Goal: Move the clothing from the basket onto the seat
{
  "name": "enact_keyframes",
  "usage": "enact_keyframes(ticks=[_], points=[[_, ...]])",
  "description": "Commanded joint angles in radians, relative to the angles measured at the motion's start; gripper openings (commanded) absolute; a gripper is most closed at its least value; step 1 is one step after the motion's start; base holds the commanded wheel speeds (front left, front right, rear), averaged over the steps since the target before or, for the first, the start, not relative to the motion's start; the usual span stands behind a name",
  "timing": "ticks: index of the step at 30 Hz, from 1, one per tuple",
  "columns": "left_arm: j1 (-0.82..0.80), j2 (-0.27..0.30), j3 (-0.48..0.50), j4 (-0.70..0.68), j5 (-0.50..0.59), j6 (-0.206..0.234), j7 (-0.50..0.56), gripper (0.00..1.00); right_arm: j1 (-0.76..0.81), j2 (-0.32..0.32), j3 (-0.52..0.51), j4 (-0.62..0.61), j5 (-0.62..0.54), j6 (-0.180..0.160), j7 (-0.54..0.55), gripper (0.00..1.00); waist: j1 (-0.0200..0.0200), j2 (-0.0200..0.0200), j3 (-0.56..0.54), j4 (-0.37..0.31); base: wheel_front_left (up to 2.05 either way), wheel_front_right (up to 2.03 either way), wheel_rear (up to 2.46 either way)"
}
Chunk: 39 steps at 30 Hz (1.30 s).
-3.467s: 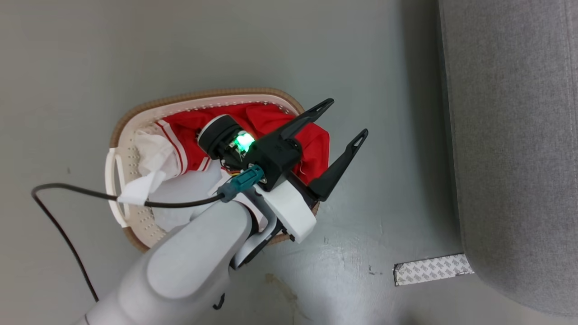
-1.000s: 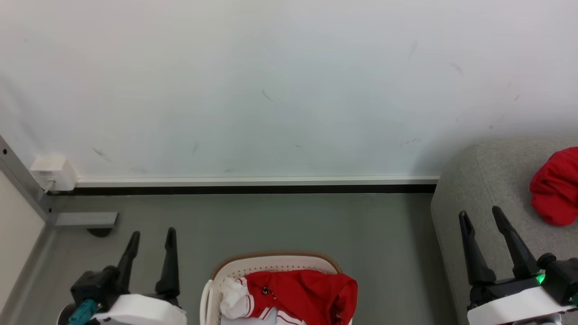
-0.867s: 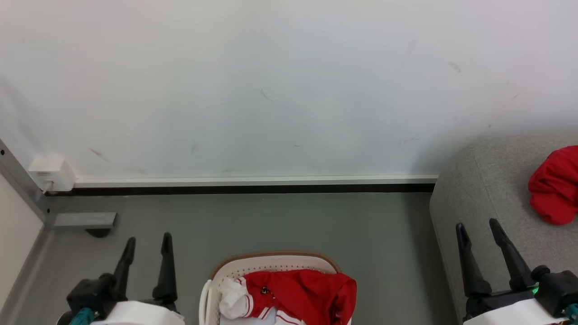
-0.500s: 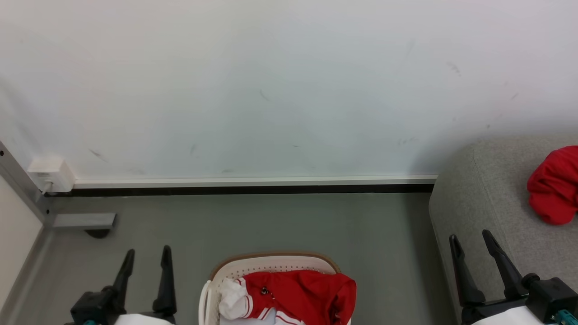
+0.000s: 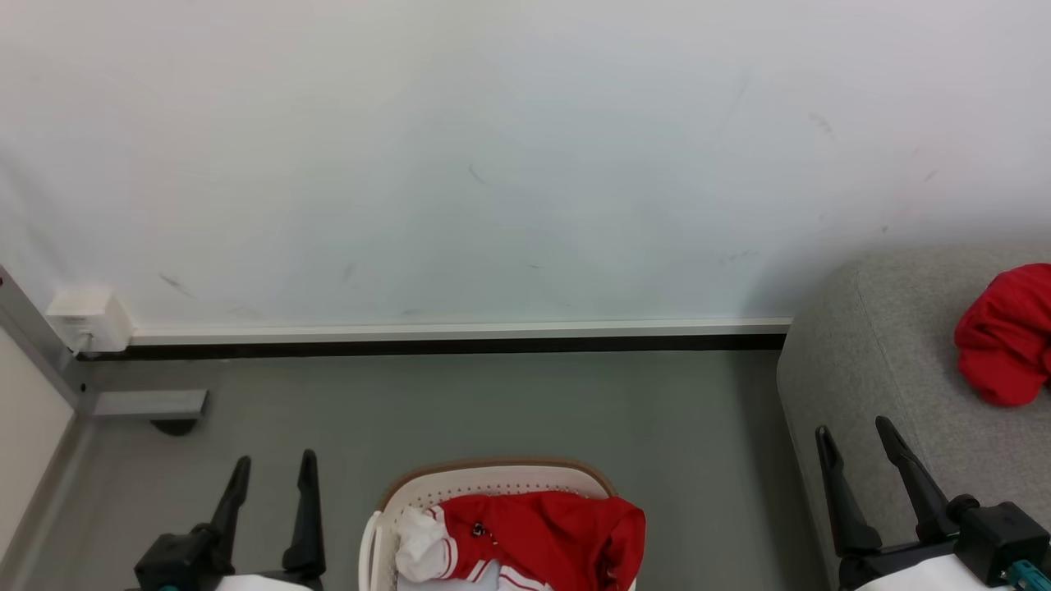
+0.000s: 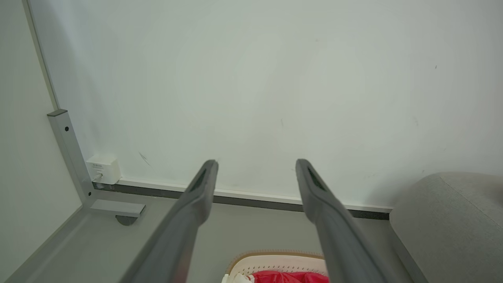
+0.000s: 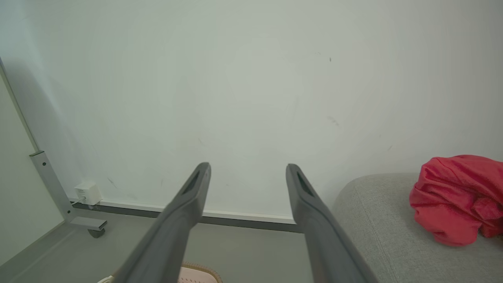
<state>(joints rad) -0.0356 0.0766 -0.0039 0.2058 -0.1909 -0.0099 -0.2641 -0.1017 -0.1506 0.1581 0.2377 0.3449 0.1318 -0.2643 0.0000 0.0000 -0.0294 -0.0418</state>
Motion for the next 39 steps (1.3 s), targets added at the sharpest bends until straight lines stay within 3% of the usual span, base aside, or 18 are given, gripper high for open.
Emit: enact_keyframes(ticks=[1,21,39], points=[[0.003,-0.003,0.006,0.002,0.013,-0.004,0.0,1.0,-0.013,-0.002,0.002,0.005,0.002,-0.002,0.0,1.0,0.0,0.0,0.001,-0.001,0.0,0.0,0.0],[-0.037,-0.02,0.029,0.02,0.056,-0.037,0.0,1.0,-0.062,-0.036,0.024,0.011,0.007,-0.002,0.0,1.0,0.0,0.0,0.049,-0.043,0.0,0.0,0.0],[-0.194,-0.021,-0.026,0.106,0.094,-0.067,0.0,1.0,-0.197,-0.054,0.007,-0.029,0.019,-0.002,0.0,1.0,0.0,0.0,0.236,-0.116,0.0,0.0,0.0]])
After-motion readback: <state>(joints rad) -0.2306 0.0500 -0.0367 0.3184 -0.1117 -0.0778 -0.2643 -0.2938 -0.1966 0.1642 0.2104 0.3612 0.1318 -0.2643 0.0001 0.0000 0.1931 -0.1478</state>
